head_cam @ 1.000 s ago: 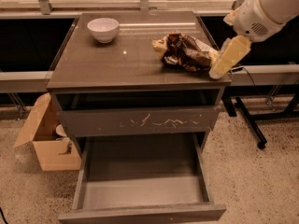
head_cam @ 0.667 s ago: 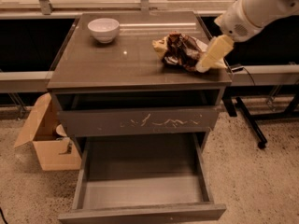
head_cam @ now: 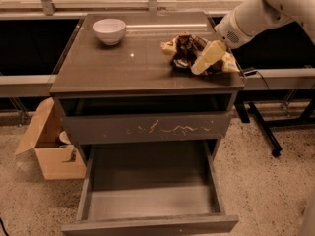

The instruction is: Place brown chip bag into middle drawer

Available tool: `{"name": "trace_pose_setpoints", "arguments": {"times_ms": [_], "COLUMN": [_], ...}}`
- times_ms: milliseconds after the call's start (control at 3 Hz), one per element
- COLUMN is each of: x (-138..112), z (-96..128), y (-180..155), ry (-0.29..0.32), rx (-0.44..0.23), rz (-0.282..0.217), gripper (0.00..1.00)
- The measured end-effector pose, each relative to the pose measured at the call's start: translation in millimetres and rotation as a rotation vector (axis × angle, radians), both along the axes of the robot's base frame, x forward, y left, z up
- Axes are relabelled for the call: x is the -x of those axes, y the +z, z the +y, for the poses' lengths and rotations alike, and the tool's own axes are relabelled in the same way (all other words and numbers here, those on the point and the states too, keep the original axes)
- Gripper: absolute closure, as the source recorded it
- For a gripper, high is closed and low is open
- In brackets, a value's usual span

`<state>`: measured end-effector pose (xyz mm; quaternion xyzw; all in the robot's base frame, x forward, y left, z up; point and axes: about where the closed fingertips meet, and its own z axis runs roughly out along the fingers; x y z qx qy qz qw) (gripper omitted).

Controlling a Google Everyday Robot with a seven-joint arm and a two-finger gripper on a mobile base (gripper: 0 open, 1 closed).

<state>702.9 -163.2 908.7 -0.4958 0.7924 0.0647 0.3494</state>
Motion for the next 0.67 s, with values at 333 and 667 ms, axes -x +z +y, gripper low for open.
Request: {"name": "trace_pose_setpoints", "arguments": {"times_ms": [333,667], "x": [-20.5,-37.9], "z": [-1.1,-4.0], "y": [-15.6,-29.0], "ry": [-0.026,-0.041], "rx": [-0.028,-0.049], "rz": [0.000,0.000], "gripper": [0.00,0.27]}}
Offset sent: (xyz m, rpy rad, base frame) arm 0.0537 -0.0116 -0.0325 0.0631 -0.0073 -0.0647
